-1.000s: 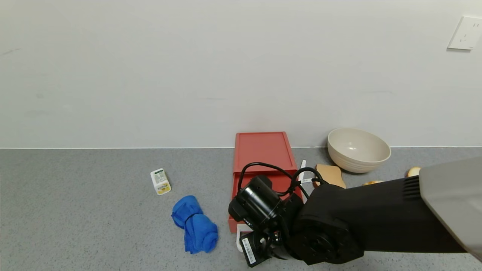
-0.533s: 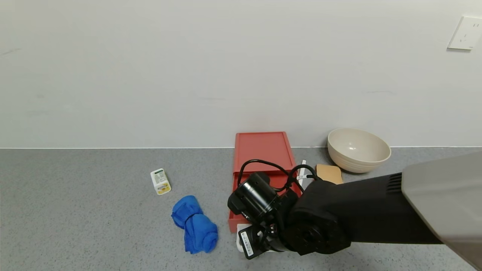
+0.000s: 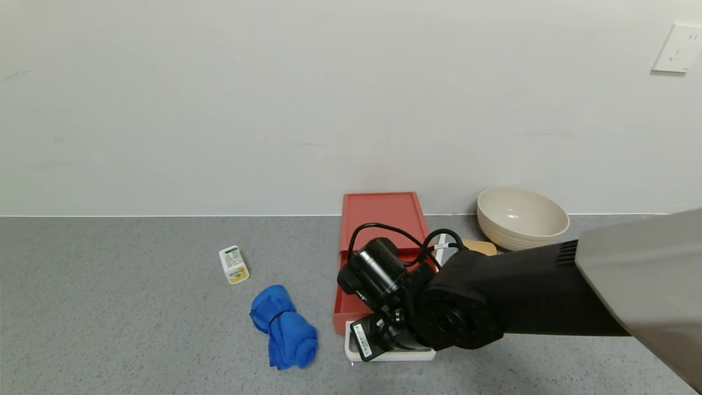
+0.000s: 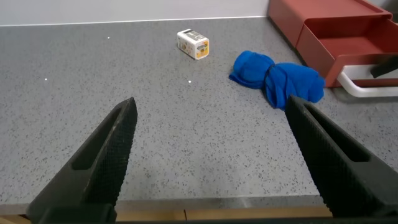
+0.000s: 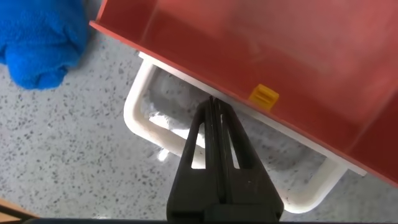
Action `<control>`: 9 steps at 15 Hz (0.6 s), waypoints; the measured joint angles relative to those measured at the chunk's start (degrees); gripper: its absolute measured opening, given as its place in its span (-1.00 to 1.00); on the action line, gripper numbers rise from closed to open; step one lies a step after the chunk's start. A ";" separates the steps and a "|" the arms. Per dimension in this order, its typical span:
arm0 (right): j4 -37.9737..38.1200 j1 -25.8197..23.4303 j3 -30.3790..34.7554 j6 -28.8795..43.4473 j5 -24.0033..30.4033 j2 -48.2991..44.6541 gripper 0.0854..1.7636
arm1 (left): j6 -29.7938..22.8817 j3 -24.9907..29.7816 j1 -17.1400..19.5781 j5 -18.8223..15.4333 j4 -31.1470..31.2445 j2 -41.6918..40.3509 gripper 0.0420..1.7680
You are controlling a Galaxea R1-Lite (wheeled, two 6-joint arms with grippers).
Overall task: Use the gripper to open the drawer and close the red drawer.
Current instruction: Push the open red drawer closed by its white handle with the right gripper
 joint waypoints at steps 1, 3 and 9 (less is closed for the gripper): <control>0.04 -0.28 -0.22 -0.79 0.00 0.07 -0.96 | 0.00 0.00 0.00 -0.02 0.00 0.00 0.94; 0.11 -0.79 -0.93 -2.01 -0.82 0.29 -0.96 | 0.00 0.00 0.02 0.00 0.00 0.00 0.94; -0.60 -2.86 -3.25 -5.18 -2.41 1.43 -0.96 | 0.00 0.00 0.02 0.00 -0.02 0.00 0.94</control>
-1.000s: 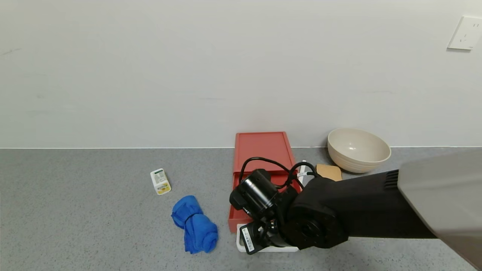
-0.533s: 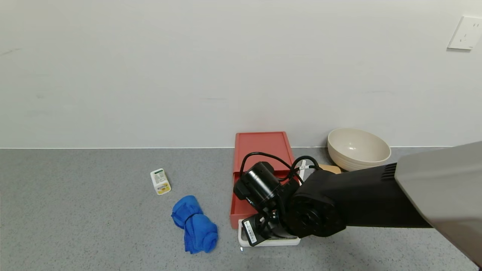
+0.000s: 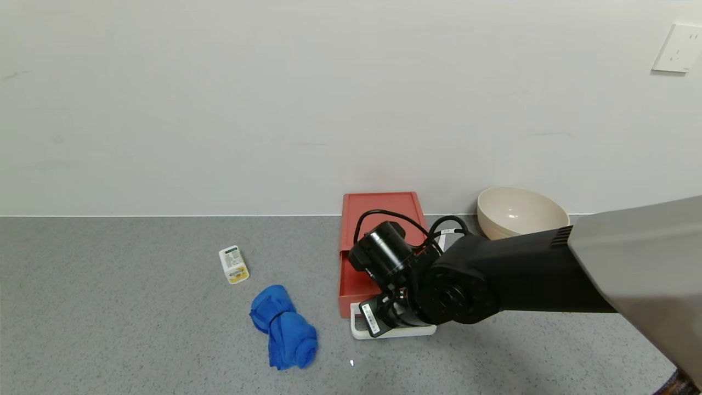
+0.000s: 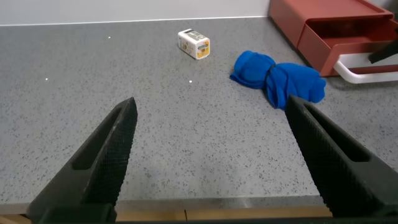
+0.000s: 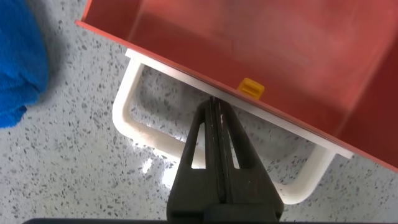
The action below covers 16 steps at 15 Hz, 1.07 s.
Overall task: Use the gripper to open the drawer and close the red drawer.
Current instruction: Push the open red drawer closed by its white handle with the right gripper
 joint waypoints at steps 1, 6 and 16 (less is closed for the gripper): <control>-0.20 -0.24 -0.55 -0.09 0.00 0.17 -0.96 | 0.00 0.00 -0.02 0.00 0.02 0.00 0.94; -3.04 -1.24 -2.50 -0.09 -0.09 1.54 -0.96 | 0.00 0.00 0.00 0.00 0.00 0.00 0.94; -15.14 -1.82 -1.15 -2.97 -3.90 4.27 -0.96 | 0.00 0.00 0.00 -0.02 0.00 0.00 0.94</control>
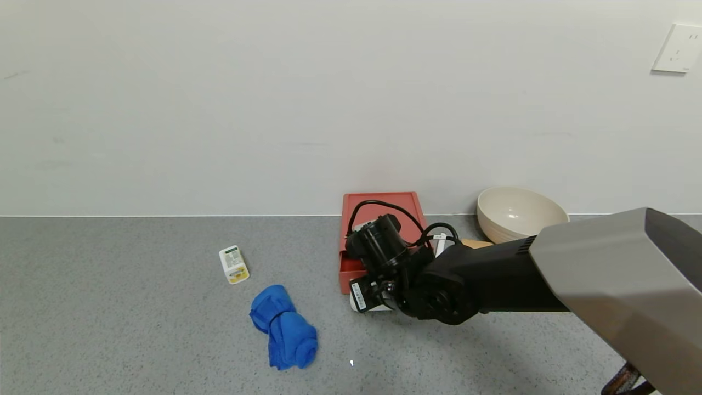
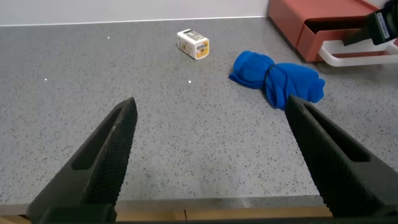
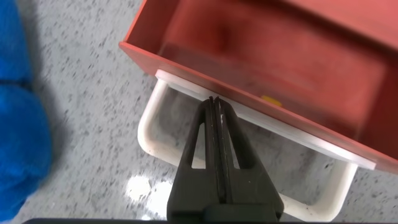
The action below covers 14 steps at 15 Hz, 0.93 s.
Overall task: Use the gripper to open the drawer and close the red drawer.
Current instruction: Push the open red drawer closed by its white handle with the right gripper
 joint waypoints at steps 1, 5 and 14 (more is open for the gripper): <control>-1.16 -0.15 0.07 -0.72 -1.10 0.39 -0.96 | 0.00 0.00 0.00 0.00 0.00 0.00 0.94; -5.63 -0.74 0.16 -2.26 -1.87 1.72 -0.96 | 0.02 0.00 0.00 0.02 0.02 0.00 0.94; -15.47 -2.57 0.33 -5.79 -2.04 4.55 -0.97 | 0.00 0.00 0.00 0.02 0.00 0.00 0.94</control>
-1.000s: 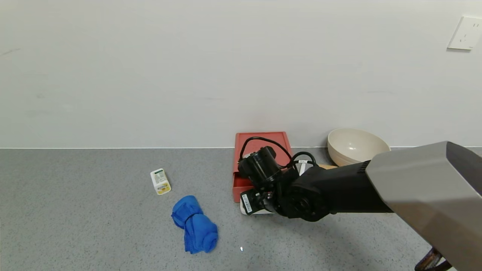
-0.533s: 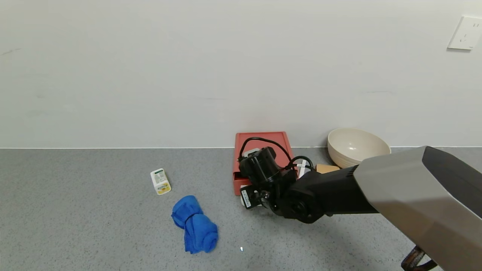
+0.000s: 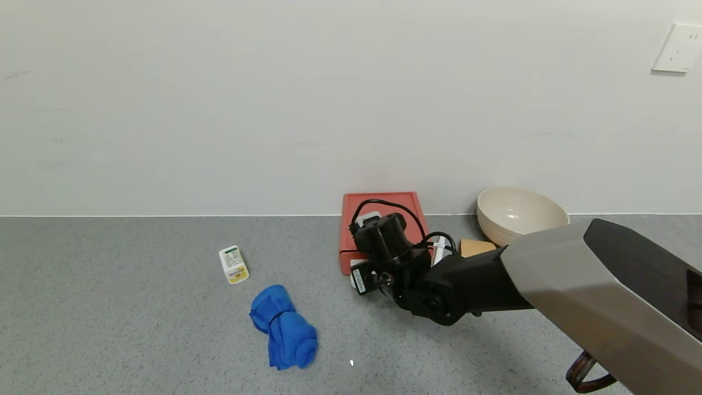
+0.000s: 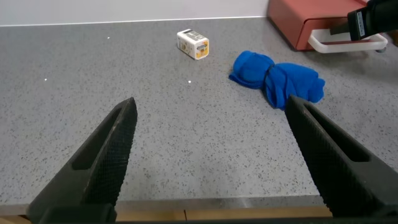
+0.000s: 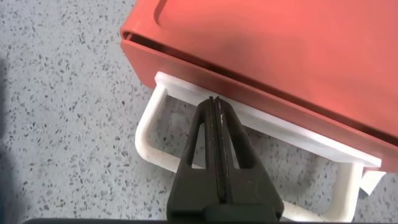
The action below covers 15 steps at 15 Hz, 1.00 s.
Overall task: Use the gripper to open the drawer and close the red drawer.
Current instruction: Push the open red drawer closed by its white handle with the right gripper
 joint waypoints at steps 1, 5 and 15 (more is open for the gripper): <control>-0.67 -0.21 0.00 -0.30 0.00 0.23 -0.96 | 0.02 0.00 0.00 0.00 0.02 0.00 0.94; -0.80 -0.30 0.00 -0.39 0.02 0.72 -0.97 | 0.00 0.00 0.00 0.00 0.02 0.00 0.94; 0.35 0.98 5.53 -4.57 3.12 -9.23 -0.97 | 0.00 0.00 0.00 -0.02 0.00 0.00 0.94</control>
